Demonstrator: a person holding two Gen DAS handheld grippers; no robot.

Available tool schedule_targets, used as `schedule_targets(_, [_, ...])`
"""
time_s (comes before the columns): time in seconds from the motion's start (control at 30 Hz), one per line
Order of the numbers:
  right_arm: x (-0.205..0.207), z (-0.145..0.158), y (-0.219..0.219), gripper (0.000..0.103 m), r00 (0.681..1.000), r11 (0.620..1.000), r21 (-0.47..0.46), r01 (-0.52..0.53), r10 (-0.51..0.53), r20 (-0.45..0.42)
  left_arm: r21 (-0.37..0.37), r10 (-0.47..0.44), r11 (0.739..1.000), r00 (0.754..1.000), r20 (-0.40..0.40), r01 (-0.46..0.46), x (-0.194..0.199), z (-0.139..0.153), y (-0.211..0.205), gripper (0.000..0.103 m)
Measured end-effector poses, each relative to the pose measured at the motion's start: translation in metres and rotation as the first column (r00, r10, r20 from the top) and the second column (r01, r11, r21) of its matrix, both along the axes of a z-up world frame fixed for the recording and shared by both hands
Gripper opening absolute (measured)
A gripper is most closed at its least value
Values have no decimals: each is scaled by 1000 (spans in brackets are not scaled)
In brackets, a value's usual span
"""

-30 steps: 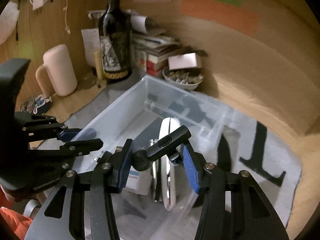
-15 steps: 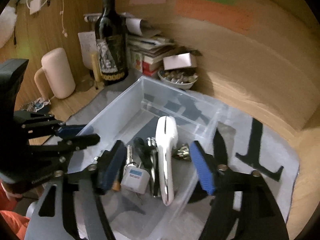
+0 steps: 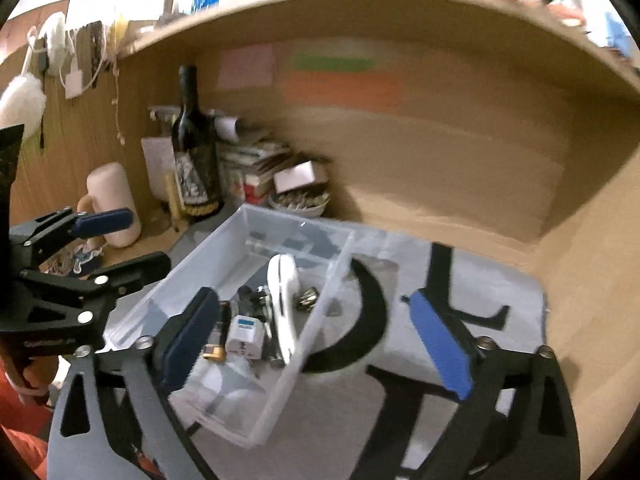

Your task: Organize rigid objects

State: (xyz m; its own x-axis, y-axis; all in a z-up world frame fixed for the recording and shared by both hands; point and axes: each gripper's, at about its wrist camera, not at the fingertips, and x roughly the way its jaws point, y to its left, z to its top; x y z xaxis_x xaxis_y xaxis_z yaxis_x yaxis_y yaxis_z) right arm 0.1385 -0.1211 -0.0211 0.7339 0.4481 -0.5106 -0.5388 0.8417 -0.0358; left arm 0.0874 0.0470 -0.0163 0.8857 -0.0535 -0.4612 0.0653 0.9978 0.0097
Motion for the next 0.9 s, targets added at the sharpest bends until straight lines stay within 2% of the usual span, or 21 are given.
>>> schedule_targets(0.13, [-23,9,-20,103,996,998,42,45,-48,75,-21,24,1000,997,76,-22,-17,10,-9,101])
schedule_targets(0.43, [-57,17,-50,103,984,987,136,84,-104,145,-84,46,996,983,180,-31,-52,21,-18,103])
schedule_targets(0.9, [-74,17,-64,103,979,979,173,106,-134,156,-84,30,996,979,200,-14,-62,21,-26,103])
